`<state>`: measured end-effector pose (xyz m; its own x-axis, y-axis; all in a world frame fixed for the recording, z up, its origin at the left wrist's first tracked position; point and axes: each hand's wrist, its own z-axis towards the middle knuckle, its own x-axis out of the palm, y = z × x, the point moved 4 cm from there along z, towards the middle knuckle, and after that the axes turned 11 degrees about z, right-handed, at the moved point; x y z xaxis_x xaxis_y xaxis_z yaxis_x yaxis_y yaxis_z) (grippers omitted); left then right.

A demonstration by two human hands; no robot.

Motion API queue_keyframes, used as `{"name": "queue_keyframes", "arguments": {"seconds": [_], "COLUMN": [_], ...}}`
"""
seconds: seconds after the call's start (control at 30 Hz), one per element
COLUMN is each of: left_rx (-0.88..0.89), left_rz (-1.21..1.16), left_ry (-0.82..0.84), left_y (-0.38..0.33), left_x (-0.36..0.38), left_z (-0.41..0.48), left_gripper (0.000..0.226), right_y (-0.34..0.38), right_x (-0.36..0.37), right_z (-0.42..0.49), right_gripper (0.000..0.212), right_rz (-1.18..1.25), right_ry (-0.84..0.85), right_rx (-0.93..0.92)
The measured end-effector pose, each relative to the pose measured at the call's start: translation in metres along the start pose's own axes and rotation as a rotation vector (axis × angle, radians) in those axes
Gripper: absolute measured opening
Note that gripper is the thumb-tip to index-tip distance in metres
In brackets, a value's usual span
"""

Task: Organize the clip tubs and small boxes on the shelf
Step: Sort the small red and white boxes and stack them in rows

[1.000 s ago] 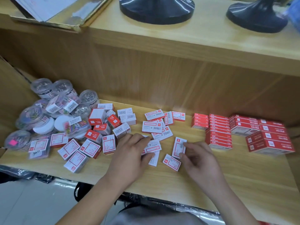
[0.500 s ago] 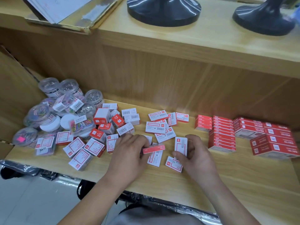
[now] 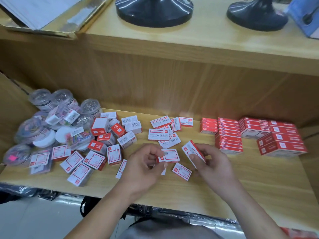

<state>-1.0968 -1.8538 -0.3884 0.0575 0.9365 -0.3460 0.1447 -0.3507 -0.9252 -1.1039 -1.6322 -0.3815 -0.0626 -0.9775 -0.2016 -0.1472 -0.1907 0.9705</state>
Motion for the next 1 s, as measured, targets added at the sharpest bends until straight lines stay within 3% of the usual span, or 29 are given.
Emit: {"name": "queue_keyframes", "arguments": {"seconds": [0.27, 0.47, 0.57, 0.67, 0.87, 1.0], "left_rx": [-0.011, 0.076, 0.059, 0.058, 0.1, 0.095], "left_rz": [-0.151, -0.042, -0.033, -0.015, 0.001, 0.02], "left_ry": [0.015, 0.058, 0.098, 0.128, 0.216, 0.283], "left_y": [-0.01, -0.017, -0.019, -0.023, -0.049, -0.051], "left_x": [0.001, 0.019, 0.03, 0.038, 0.079, 0.101], "left_z": [0.0, 0.003, 0.007, 0.013, 0.022, 0.025], "left_gripper": [0.065, 0.052, 0.028, 0.022, 0.035, 0.035], "right_y": [0.011, 0.014, 0.012, 0.008, -0.006, -0.006], "right_x": [0.001, -0.009, -0.026, -0.051, -0.1, -0.12], "right_z": [-0.006, -0.014, -0.02, -0.027, -0.038, -0.04], "right_gripper": [0.024, 0.03, 0.029, 0.026, 0.023, 0.024], "right_rz": [0.174, 0.282, 0.316, 0.356, 0.402, 0.214], "right_ry": [-0.046, -0.056, -0.129, -0.226, -0.385, -0.352], "right_rx": [0.145, 0.173, 0.178, 0.185, 0.193, 0.052]}}
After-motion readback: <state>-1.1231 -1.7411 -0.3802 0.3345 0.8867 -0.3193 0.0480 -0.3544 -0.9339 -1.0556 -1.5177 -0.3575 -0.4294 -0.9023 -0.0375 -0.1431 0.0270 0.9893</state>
